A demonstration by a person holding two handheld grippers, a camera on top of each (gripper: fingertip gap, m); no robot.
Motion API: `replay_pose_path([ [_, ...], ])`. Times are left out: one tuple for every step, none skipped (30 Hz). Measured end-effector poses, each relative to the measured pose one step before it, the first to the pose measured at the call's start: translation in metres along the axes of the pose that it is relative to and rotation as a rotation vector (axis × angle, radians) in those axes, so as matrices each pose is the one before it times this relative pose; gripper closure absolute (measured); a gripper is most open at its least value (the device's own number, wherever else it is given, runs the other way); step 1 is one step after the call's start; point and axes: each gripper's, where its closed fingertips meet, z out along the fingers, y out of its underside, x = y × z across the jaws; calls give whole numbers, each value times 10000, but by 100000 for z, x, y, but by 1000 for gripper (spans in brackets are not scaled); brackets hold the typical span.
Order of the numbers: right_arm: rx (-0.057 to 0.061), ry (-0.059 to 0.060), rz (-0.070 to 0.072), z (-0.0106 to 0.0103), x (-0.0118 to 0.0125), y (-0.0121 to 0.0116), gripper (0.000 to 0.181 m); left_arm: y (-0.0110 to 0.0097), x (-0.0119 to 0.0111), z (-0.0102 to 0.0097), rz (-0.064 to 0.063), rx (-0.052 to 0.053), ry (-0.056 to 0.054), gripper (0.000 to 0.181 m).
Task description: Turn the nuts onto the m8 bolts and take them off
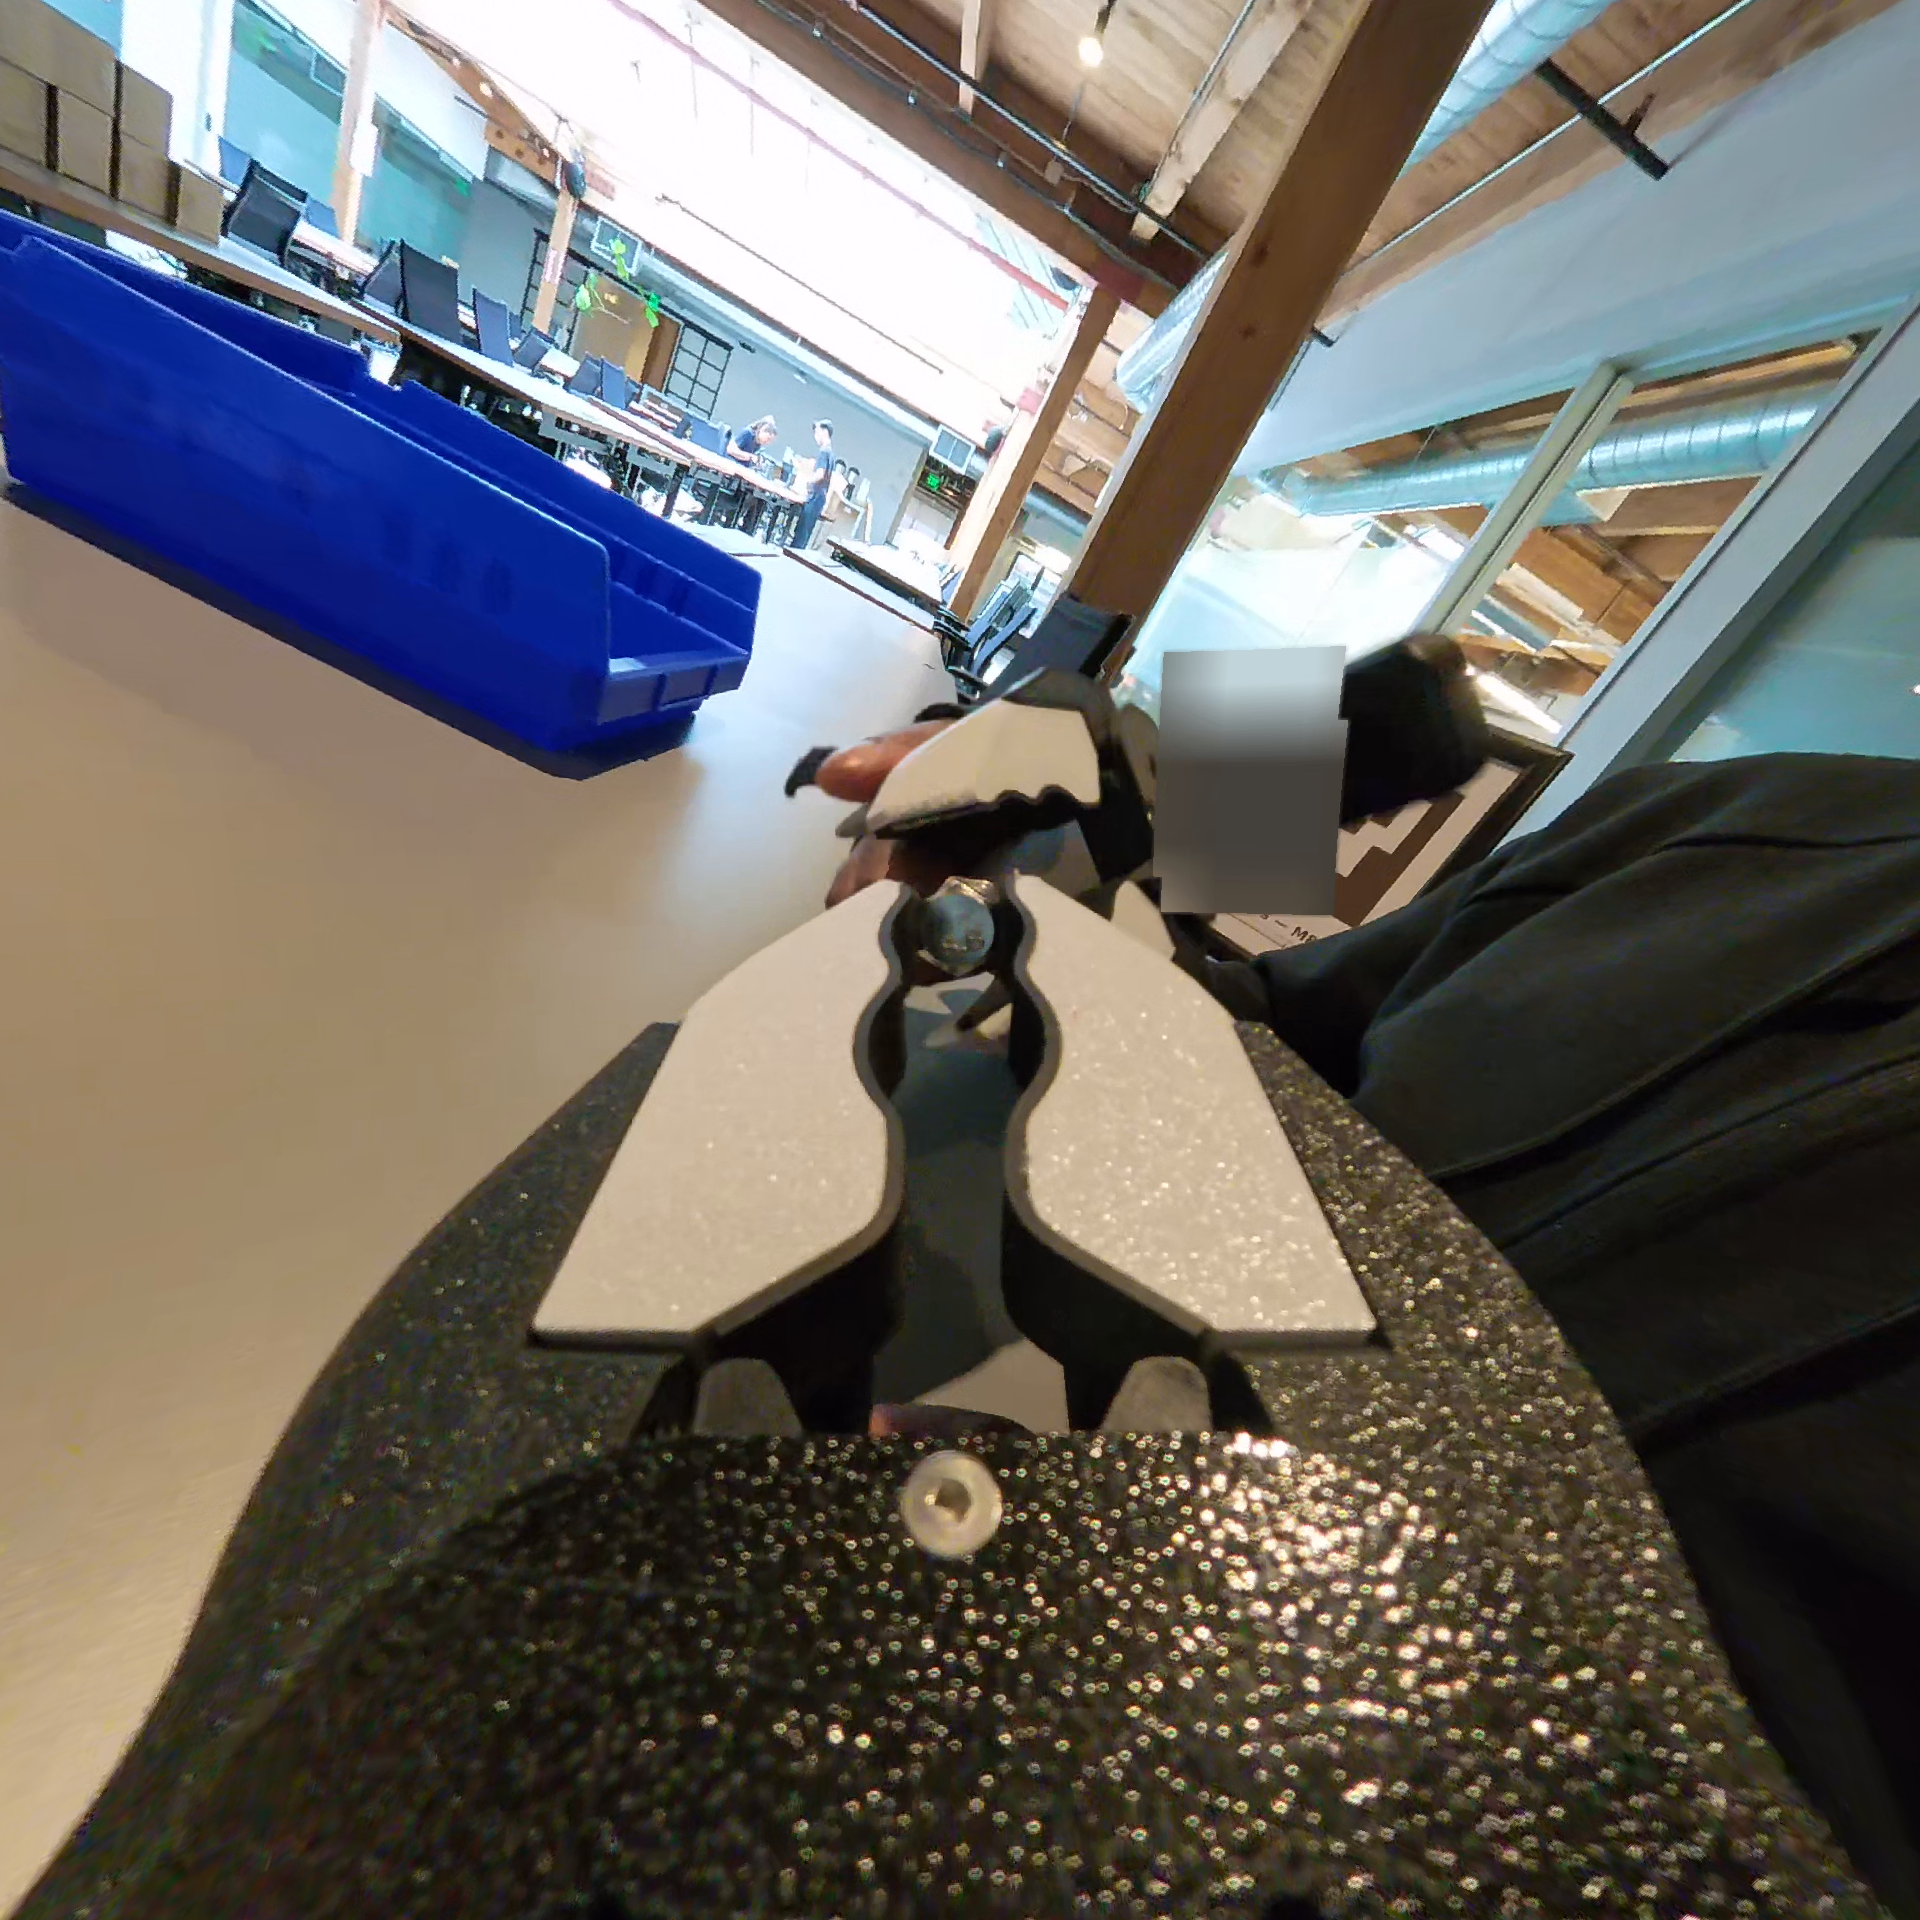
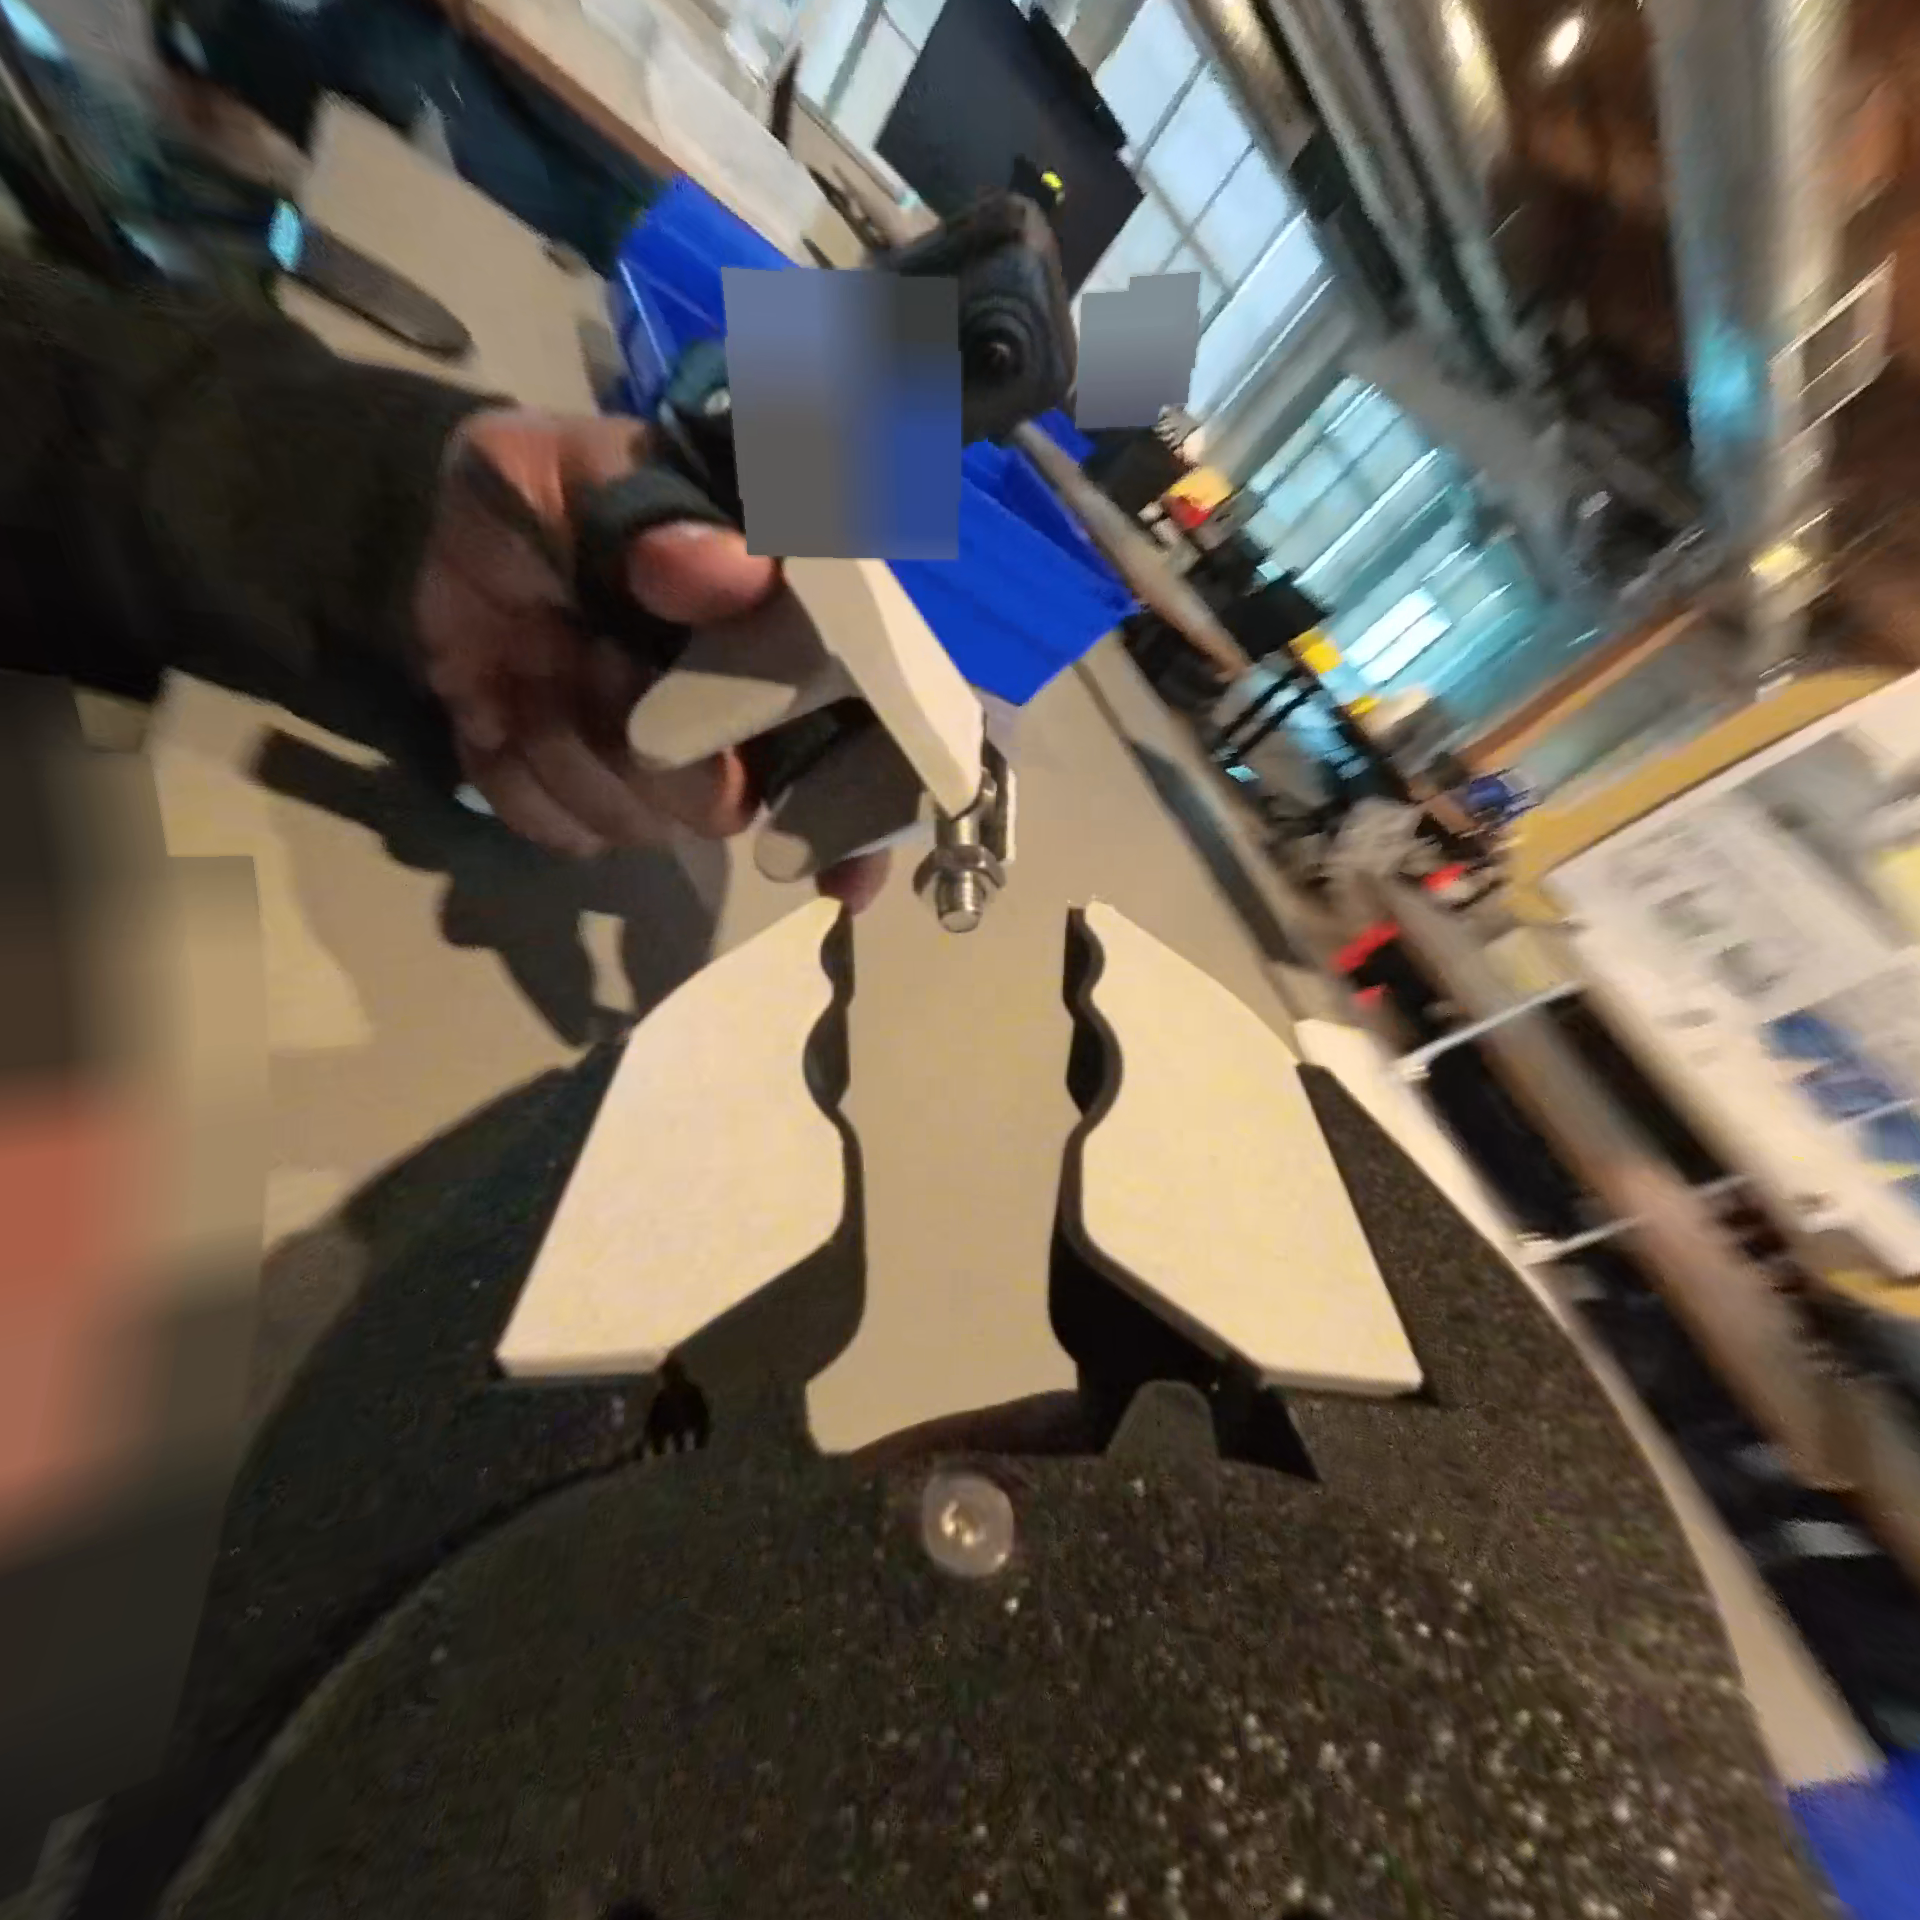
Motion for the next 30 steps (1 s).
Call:
replay_pose_path([
  [-64,389,-823,97,74,5,143,-12,17,-18,-57,17,27,167],
  [-76,358,-754,113,66,32,144,-6,-11,-5,-60,9,13,167],
  [-82,352,-715,85,82,39,144,4,-1,-7,-57,5,16,167],
  [-41,314,-642,51,71,-3,147,14,-1,-7,-66,-6,19,167],
  [1,232,-544,22,3,-66,149,66,-13,26,-78,-27,10,167],
  [1,191,-440,28,-12,-57,152,57,-1,28,-42,-33,15,167],
  [-38,166,-309,27,32,-18,156,75,47,47,-13,-47,27,167],
  [-46,121,-170,32,45,5,163,103,20,66,-13,-64,3,167],
  [-1,24,-27,3,-3,-58,167,74,-49,72,19,-46,-44,167],
  [6,-87,150,-15,-79,-41,167,25,6,16,32,-20,-19,167],
  [-20,-178,369,3,-74,17,167,16,-19,14,21,-4,-32,167],
  [-30,-275,604,-2,-79,60,167,13,-45,21,37,-8,-45,167],
  [-27,-371,816,3,-105,57,167,20,-27,22,81,-18,-46,167],
  [-15,-444,998,-13,-122,34,167,23,11,17,141,-27,-39,167],
  [3,-532,1199,-38,-171,-15,167,28,78,13,196,-35,-19,167],
  [43,-642,1423,-75,-238,-90,167,23,183,-6,214,-27,37,167],
  [115,-744,1601,-104,-320,-179,167,-12,271,-9,212,-5,102,167],
  [139,-852,1704,-121,-433,-173,167,46,289,21,208,-40,110,167],
  [140,-902,1644,-143,-460,-115,167,65,276,57,209,-52,93,168],
  [182,-840,1382,-153,-387,-101,167,20,219,88,192,-22,58,167],
  [216,-678,1022,-128,-223,-94,167,2,68,85,118,3,-12,167],
  [239,-444,583,-98,-46,-122,167,-27,-63,59,1,29,-39,167],
  [226,-158,105,-47,113,-142,166,-44,-169,6,-81,40,-83,167],
  [193,93,-334,-15,197,-158,161,-71,-255,-45,-92,50,-116,167],
  [173,294,-666,-10,259,-197,155,-176,-206,-112,-91,122,-85,167],
  [115,461,-869,-30,354,-171,149,-228,-175,-152,-114,154,-55,167],
  [18,522,-993,-31,363,-94,145,-217,-185,-154,-163,148,-44,167],
  [-47,546,-1091,-23,342,-39,144,-150,-214,-116,-204,113,-47,167],
  [-55,603,-1187,-25,369,-58,143,-101,-200,-80,-203,76,-36,168],
  [-33,607,-1267,-10,311,-98,143,-63,-122,-66,-165,54,-7,168],
])
